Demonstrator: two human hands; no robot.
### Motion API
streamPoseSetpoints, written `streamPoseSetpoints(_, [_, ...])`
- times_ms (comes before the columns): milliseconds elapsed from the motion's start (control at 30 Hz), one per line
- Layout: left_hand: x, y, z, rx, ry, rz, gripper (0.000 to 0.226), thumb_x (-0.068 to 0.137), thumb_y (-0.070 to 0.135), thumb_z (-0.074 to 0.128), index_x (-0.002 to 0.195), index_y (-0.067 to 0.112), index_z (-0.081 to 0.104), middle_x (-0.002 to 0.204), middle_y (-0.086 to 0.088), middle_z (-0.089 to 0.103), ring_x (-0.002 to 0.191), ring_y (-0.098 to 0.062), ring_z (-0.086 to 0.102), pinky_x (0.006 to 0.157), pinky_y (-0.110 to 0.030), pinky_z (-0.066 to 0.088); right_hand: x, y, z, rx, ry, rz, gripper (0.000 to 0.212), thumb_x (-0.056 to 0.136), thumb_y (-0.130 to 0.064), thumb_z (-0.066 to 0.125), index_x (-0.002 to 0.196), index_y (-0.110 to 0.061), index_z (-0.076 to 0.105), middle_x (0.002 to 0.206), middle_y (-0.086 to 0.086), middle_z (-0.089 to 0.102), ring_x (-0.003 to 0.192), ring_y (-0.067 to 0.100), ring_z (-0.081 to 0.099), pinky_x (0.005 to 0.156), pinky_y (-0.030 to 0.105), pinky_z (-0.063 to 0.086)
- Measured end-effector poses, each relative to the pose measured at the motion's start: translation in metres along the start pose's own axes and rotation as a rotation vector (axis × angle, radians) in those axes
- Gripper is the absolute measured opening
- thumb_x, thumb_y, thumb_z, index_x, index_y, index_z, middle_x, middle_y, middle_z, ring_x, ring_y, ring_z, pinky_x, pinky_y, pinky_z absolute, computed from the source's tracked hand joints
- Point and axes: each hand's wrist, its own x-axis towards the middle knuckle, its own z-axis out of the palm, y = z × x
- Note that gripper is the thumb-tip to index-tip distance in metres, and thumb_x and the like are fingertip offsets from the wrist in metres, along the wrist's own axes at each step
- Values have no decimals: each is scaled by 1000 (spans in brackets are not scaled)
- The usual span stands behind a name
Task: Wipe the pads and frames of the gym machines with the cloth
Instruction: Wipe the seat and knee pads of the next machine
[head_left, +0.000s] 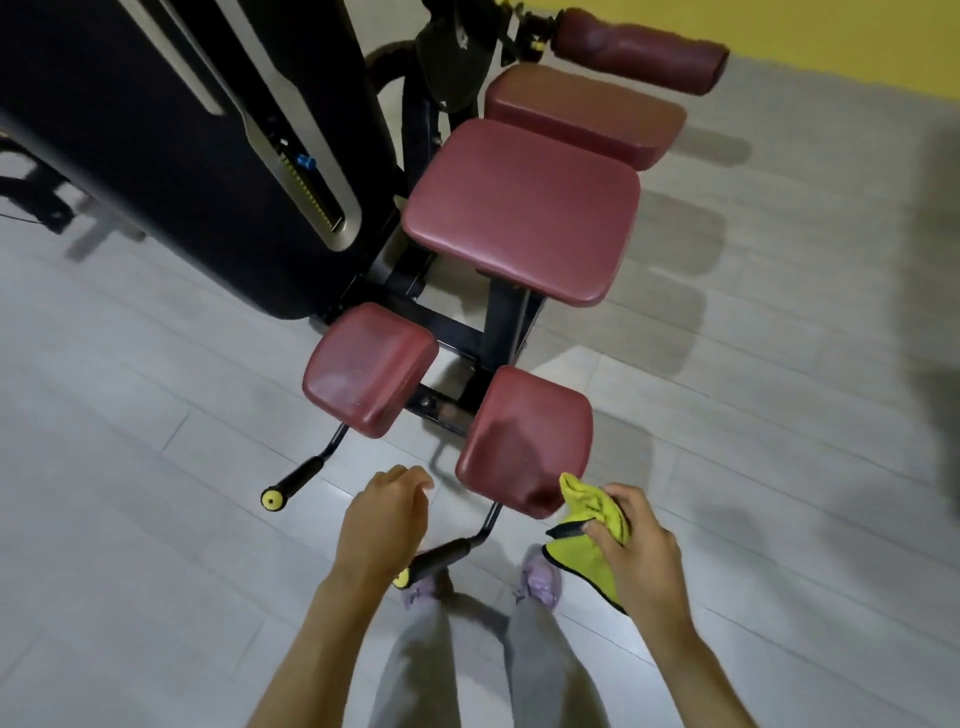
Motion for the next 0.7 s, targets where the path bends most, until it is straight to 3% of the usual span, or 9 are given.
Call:
streamPoseSetpoints(100, [36,-17,42,-47,-13,13,23,101,9,54,111,20,72,109,4,72,94,-19,66,78,-32,57,29,31,37,-17,-25,26,33,89,-20,78,111,-36,59,87,-19,69,82,2,63,68,14,47])
streamPoseSetpoints(233, [81,-42,97,-76,-35,46,21,101,11,58,111,20,73,114,2,73,95,-19,69,84,-31,56,74,65,96,-104,-14,-3,39,89,-30,78,114,-45,53,86,-23,67,84,22,63,73,37,54])
streamPoseSetpoints(333, [111,-58,130,-89,-61,84,18,101,13,59,109,18,74,113,2,72,94,-19,69,84,-30,56,104,81,143,-212,80,-90,43,89,-29,78,117,-46,50,80,-31,49,82,32,60,65,42,53])
streamPoseSetpoints(400, [127,-68,150,-92,-77,119,17,100,14,59,108,18,73,110,3,72,92,-19,67,83,-34,58,120,96,174,-211,157,-103,45,88,-25,79,124,-40,56,92,-32,50,87,35,64,67,42,56])
streamPoseSetpoints(467, [140,-78,169,-85,-105,142,16,99,13,59,106,19,72,107,3,71,90,-19,66,81,-37,58,130,120,206,-240,159,-121,43,93,-30,72,131,-37,54,120,-26,59,108,26,66,83,42,59])
streamPoseSetpoints(567, [153,-93,193,-34,-159,182,20,97,11,56,107,19,71,104,1,69,89,-22,62,78,-40,55,127,167,251,-537,96,-274,46,101,-48,46,144,-35,49,162,-13,38,152,22,34,118,52,34])
streamPoseSetpoints(633, [158,-99,203,-15,-190,197,21,95,10,56,107,19,71,103,1,69,90,-22,62,78,-42,55,113,185,264,-682,54,-288,58,102,-52,38,158,-33,38,171,-5,20,158,27,15,123,56,20])
streamPoseSetpoints(700, [163,-101,208,-12,-208,203,20,94,9,57,106,19,70,102,1,68,89,-23,62,76,-43,55,104,193,267,-775,56,-259,64,102,-53,36,162,-32,28,172,-1,16,158,31,14,122,62,21])
